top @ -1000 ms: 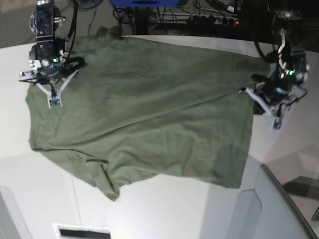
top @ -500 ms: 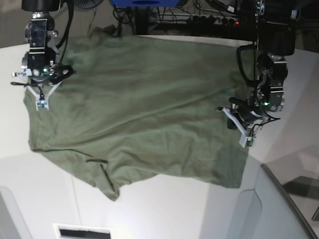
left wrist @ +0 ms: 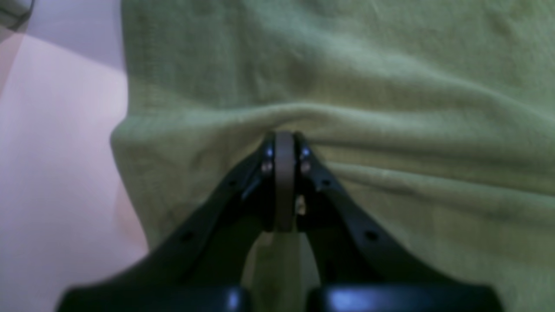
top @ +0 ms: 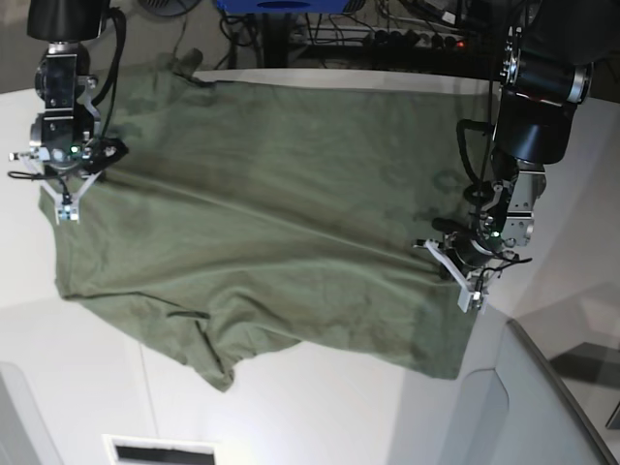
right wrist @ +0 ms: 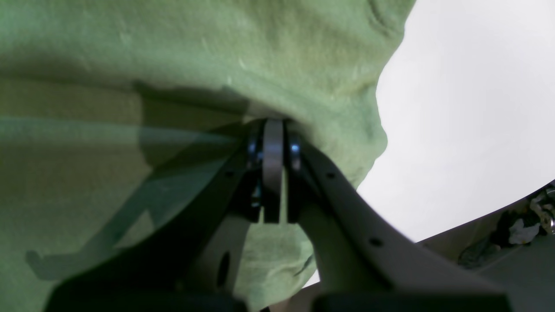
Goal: Layout the t-shirt on the table in an organized manner, then fold the t-shirt properly
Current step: 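Drag the held shirt edge with both grippers toward the hem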
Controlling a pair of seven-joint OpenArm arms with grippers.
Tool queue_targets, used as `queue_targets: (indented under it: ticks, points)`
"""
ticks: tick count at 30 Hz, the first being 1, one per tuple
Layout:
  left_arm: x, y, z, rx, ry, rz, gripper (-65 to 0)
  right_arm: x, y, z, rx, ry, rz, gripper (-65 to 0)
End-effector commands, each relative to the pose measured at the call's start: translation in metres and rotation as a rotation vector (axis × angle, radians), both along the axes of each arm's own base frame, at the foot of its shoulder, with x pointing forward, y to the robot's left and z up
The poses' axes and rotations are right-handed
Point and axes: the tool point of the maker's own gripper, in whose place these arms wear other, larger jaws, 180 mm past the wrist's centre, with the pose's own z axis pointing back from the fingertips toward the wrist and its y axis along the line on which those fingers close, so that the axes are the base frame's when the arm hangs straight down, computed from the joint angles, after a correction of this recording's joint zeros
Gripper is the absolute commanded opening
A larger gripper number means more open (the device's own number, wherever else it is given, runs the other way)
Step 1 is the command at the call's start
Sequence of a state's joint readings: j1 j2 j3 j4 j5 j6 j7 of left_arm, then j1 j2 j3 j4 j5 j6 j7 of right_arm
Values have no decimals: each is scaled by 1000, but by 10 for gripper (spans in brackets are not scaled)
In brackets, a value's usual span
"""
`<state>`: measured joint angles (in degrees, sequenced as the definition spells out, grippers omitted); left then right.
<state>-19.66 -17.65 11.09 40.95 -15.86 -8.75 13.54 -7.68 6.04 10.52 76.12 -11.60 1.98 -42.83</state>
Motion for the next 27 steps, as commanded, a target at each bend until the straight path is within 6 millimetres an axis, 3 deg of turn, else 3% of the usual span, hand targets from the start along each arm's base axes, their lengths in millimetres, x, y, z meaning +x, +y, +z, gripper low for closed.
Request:
queue_targets:
  ticks: [1,9,13,16,19,22,27]
  points:
    - [12,4,15,16,-39,1,-650,-8,0,-3,10,34,-12,-636]
    - [4,-14,27,20,-29,-55,-650,18,1,31,-14,-81,34,-635]
    - [14,-17,39,18,-59,-62,-650,66,7,55,3,-126,184,-635]
    - [31,-18,53,14,-92,-58,-650,101,6,60,25,-118,257,-635]
    - [48,-16,64,12,-116,-44,-650,139,9,54,88,-105,276,-635]
    - [64,-24,65,-13,-108,-26,-650,165,7,35,157,-115,276,-635]
    - [63,-21,53,-19,-63,-3,-650,168,20,5,265,-75,247,-635]
